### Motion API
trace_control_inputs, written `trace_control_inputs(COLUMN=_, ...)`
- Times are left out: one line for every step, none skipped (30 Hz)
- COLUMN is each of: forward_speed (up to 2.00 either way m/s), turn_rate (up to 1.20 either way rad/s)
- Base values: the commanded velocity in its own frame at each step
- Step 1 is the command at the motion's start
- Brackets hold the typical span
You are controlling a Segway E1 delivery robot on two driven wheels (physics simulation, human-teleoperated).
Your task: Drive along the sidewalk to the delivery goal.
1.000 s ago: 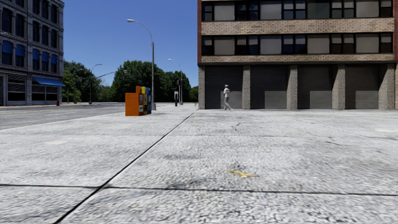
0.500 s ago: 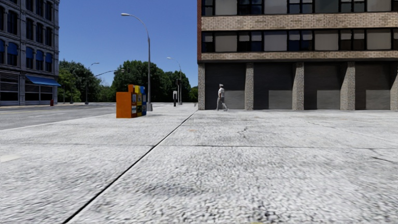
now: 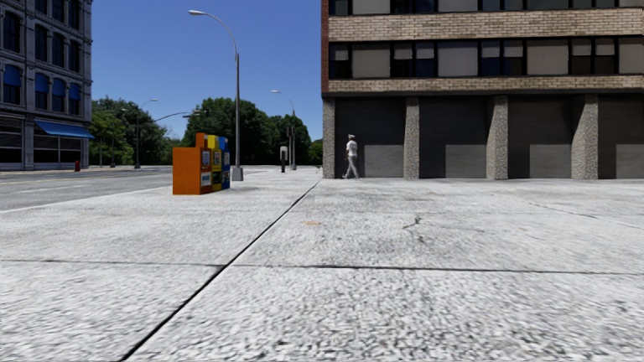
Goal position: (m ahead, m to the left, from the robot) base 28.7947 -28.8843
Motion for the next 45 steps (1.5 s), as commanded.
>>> trace_control_inputs(forward_speed=2.00, turn_rate=0.20)
trace_control_inputs(forward_speed=2.00, turn_rate=0.20)
trace_control_inputs(forward_speed=2.00, turn_rate=0.20)
trace_control_inputs(forward_speed=2.00, turn_rate=0.20)
trace_control_inputs(forward_speed=2.00, turn_rate=0.23)
trace_control_inputs(forward_speed=2.00, turn_rate=0.23)
trace_control_inputs(forward_speed=2.00, turn_rate=0.24)
trace_control_inputs(forward_speed=2.00, turn_rate=0.24)
trace_control_inputs(forward_speed=2.00, turn_rate=0.25)
trace_control_inputs(forward_speed=2.00, turn_rate=0.25)
trace_control_inputs(forward_speed=2.00, turn_rate=0.25)
trace_control_inputs(forward_speed=2.00, turn_rate=0.25)
trace_control_inputs(forward_speed=2.00, turn_rate=0.26)
trace_control_inputs(forward_speed=2.00, turn_rate=0.26)
trace_control_inputs(forward_speed=2.00, turn_rate=0.27)
trace_control_inputs(forward_speed=2.00, turn_rate=0.27)
trace_control_inputs(forward_speed=2.00, turn_rate=0.27)
trace_control_inputs(forward_speed=2.00, turn_rate=0.27)
trace_control_inputs(forward_speed=2.00, turn_rate=0.27)
trace_control_inputs(forward_speed=2.00, turn_rate=0.27)
trace_control_inputs(forward_speed=2.00, turn_rate=0.27)
trace_control_inputs(forward_speed=2.00, turn_rate=0.27)
trace_control_inputs(forward_speed=2.00, turn_rate=0.27)
trace_control_inputs(forward_speed=2.00, turn_rate=0.27)
trace_control_inputs(forward_speed=2.00, turn_rate=0.27)
trace_control_inputs(forward_speed=2.00, turn_rate=0.27)
trace_control_inputs(forward_speed=2.00, turn_rate=0.27)
trace_control_inputs(forward_speed=2.00, turn_rate=0.27)
trace_control_inputs(forward_speed=2.00, turn_rate=0.27)
trace_control_inputs(forward_speed=2.00, turn_rate=0.27)
trace_control_inputs(forward_speed=2.00, turn_rate=0.27)
trace_control_inputs(forward_speed=2.00, turn_rate=0.27)
trace_control_inputs(forward_speed=2.00, turn_rate=0.27)
trace_control_inputs(forward_speed=2.00, turn_rate=0.26)
trace_control_inputs(forward_speed=2.00, turn_rate=0.23)
trace_control_inputs(forward_speed=2.00, turn_rate=0.16)
trace_control_inputs(forward_speed=2.00, turn_rate=0.16)
trace_control_inputs(forward_speed=2.00, turn_rate=0.00)
trace_control_inputs(forward_speed=2.00, turn_rate=0.00)
trace_control_inputs(forward_speed=2.00, turn_rate=0.00)
trace_control_inputs(forward_speed=2.00, turn_rate=0.00)
trace_control_inputs(forward_speed=2.00, turn_rate=0.00)
trace_control_inputs(forward_speed=2.00, turn_rate=0.00)
trace_control_inputs(forward_speed=2.00, turn_rate=0.00)
trace_control_inputs(forward_speed=2.00, turn_rate=0.00)
